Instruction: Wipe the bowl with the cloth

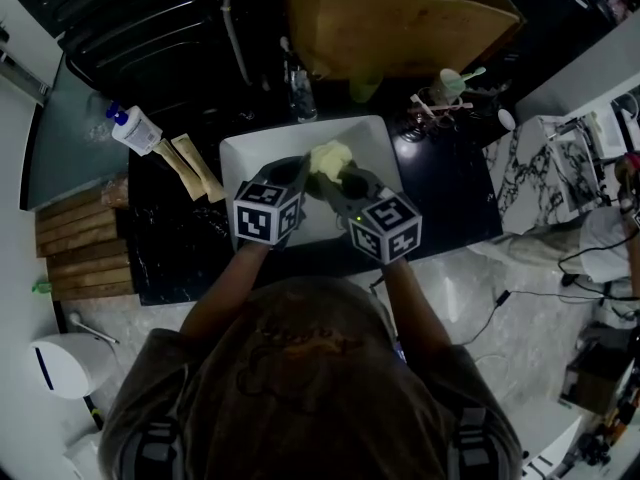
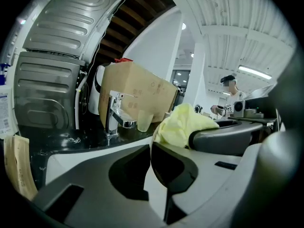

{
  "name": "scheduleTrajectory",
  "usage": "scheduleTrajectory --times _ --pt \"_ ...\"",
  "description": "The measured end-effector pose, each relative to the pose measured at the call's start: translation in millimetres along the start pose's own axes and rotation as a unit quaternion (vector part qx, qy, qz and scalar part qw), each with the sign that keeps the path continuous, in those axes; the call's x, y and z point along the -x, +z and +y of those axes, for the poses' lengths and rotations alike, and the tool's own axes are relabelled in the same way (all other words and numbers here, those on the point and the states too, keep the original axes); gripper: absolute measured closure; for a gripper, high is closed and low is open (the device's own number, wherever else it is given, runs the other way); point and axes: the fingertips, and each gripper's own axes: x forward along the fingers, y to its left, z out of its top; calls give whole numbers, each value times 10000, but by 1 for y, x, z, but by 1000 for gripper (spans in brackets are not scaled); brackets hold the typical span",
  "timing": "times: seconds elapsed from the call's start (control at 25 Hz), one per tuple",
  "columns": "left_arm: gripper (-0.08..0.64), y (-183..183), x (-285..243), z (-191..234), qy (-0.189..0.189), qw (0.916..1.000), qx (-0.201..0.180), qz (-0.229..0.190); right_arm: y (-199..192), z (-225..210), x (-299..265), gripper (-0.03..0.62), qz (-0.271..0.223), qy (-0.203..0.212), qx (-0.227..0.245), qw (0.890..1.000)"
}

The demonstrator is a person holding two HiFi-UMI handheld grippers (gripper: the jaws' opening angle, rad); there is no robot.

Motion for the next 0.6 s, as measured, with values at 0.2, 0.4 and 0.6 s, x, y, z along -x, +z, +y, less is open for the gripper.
scheduleTrajectory --times 0.2,0.4,0.6 --pt "540 7 3 7 158 9997 9 -179 -4 -5 -1 560 95 -156 -38 9998" --pt "541 9 6 11 248 9993 53 -265 -6 -9 1 560 116 -271 -112 9995" --pt "540 13 8 14 344 9987 60 -377 -12 -12 3 560 113 -329 -279 9990"
